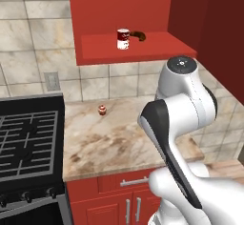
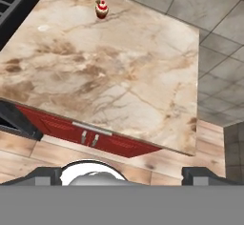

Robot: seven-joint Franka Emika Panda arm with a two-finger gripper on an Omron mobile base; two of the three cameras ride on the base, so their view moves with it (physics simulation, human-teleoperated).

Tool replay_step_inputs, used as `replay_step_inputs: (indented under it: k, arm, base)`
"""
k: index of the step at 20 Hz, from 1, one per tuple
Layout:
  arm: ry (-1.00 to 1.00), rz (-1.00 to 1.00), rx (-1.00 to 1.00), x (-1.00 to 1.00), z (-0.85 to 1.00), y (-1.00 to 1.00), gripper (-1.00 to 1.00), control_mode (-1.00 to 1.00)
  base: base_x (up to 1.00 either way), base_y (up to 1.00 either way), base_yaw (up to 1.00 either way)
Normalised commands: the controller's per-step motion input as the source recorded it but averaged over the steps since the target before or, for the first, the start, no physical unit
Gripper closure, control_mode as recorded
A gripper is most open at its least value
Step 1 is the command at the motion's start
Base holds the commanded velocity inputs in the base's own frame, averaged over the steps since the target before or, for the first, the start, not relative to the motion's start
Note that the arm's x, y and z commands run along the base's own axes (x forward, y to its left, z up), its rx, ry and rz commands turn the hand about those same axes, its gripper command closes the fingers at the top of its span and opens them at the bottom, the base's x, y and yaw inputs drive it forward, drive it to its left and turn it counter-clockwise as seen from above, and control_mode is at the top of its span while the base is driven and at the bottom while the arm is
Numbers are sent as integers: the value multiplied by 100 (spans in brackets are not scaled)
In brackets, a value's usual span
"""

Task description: Pick the canned food and boxed food from the counter and place them in the cabinets closest to them.

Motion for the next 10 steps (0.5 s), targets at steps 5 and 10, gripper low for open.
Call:
replay_step_inputs:
  k: [5,10]
  arm:
    - [0,0,0,0,0,0,-100,100]
    - [0,0,0,0,0,0,-100,100]
  base:
    - [-29,4,0]
    - [-25,29,0]
